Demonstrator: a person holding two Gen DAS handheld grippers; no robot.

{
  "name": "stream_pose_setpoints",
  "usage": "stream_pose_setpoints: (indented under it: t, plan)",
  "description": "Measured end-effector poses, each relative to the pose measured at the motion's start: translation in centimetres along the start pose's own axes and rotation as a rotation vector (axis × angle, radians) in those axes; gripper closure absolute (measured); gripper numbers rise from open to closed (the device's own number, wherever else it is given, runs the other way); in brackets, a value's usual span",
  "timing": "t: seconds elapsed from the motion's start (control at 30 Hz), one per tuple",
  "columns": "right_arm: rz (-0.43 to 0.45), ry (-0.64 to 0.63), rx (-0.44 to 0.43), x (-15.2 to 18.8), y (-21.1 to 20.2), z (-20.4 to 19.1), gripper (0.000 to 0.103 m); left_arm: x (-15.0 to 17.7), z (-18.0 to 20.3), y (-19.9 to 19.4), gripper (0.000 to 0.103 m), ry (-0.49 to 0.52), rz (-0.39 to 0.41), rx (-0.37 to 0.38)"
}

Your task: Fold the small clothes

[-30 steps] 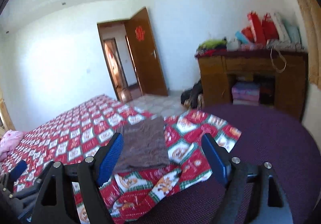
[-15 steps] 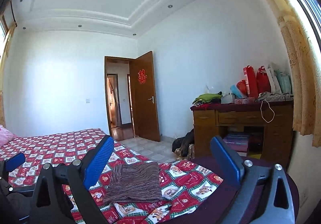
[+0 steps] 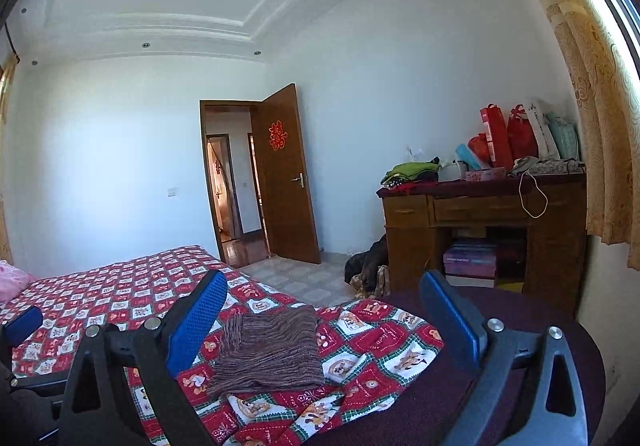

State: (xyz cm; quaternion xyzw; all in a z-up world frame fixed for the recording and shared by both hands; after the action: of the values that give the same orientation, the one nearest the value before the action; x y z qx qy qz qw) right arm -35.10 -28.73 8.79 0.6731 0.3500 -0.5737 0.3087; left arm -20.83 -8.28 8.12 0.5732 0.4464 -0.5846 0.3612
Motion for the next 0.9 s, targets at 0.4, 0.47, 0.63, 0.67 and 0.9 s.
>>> stream_pose_setpoints:
  t: [0.4,0.47,0.63,0.67,0.9]
  plan:
    - [-0.015,-0.003,-0.001,0.29,0.29,0.01,0.005,-0.07,-0.27,-0.05,0.0,0.002,-0.001,0.003]
    - [-0.013,-0.003,0.002,0.27,0.28,0.07,0.005,-0.09,-0.3,-0.11,0.0,0.001,-0.001,0.006]
    - [-0.012,-0.002,0.003,0.29,0.25,0.06,0.005,-0.1,-0.25,-0.04,0.0,0.001,-0.001,0.006]
    - [-0.013,-0.003,0.003,0.29,0.25,0.05,0.005,-0.12,-0.28,-0.06,0.0,-0.001,0.0,0.006]
    - [-0.006,-0.007,0.006,0.27,0.12,0.07,0.005,-0.09,-0.5,-0.09,0.0,-0.003,-0.001,0.011]
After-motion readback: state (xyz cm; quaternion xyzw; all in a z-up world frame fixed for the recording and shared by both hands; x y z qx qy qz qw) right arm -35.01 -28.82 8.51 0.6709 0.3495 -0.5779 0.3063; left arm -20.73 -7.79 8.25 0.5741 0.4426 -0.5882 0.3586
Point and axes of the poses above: each gripper's, at about its wrist camera, not at the fingertips, and y roughly the way its jaws point, z to its right, x to its underside, the point moved 4 cm from there along y, roughly the way its jaws point, and after that the axes turned 6 degrees about z, right-handed, at the moved point
